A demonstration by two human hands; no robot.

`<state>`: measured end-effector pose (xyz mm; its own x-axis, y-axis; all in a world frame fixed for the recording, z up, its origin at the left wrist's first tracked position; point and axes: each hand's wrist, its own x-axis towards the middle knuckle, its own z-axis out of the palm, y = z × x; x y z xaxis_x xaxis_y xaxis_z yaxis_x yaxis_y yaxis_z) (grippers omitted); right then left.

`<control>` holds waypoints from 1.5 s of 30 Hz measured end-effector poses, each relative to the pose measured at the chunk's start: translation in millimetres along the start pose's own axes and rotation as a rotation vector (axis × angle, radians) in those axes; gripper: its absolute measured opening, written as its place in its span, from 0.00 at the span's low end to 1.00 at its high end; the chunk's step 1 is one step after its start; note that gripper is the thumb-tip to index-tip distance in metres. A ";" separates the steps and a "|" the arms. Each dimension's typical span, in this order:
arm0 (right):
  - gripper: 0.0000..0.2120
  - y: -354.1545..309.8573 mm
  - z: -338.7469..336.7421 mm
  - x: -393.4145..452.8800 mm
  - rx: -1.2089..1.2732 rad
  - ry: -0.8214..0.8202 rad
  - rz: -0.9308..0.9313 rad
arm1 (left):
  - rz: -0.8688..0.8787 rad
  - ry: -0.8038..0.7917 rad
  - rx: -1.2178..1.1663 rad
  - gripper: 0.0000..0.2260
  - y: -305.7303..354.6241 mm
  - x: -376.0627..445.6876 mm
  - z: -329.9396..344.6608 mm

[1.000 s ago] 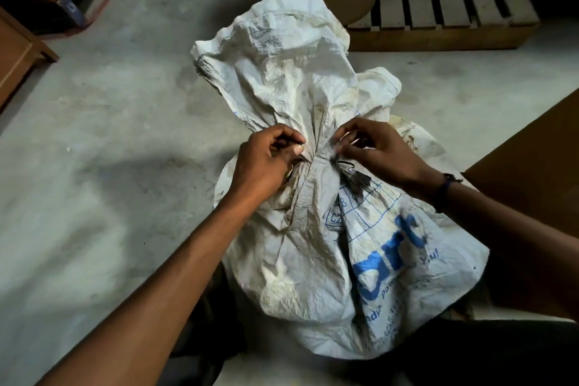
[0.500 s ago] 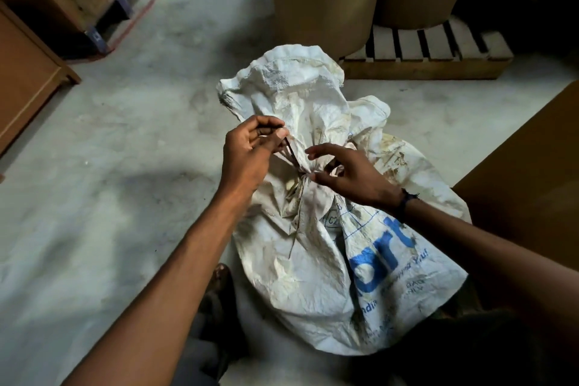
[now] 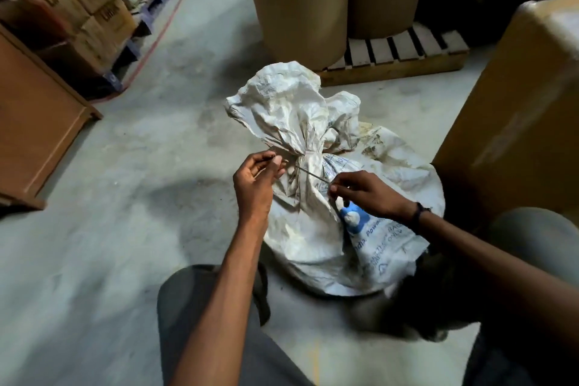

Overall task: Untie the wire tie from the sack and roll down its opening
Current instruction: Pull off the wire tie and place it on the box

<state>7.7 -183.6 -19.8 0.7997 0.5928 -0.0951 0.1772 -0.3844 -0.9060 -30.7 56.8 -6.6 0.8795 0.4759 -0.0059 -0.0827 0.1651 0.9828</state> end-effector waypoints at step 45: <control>0.06 38.1 -385.0 -178.8 -0.722 0.966 0.424 | 0.459 -0.531 0.745 0.05 20.0 -1.9 555.1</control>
<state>92.3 -576.6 121.5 0.9060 -0.3063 0.2920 -0.1658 -0.8917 -0.4211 226.2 -420.4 115.5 0.9454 -0.1162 0.3044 -0.3108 -0.6016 0.7358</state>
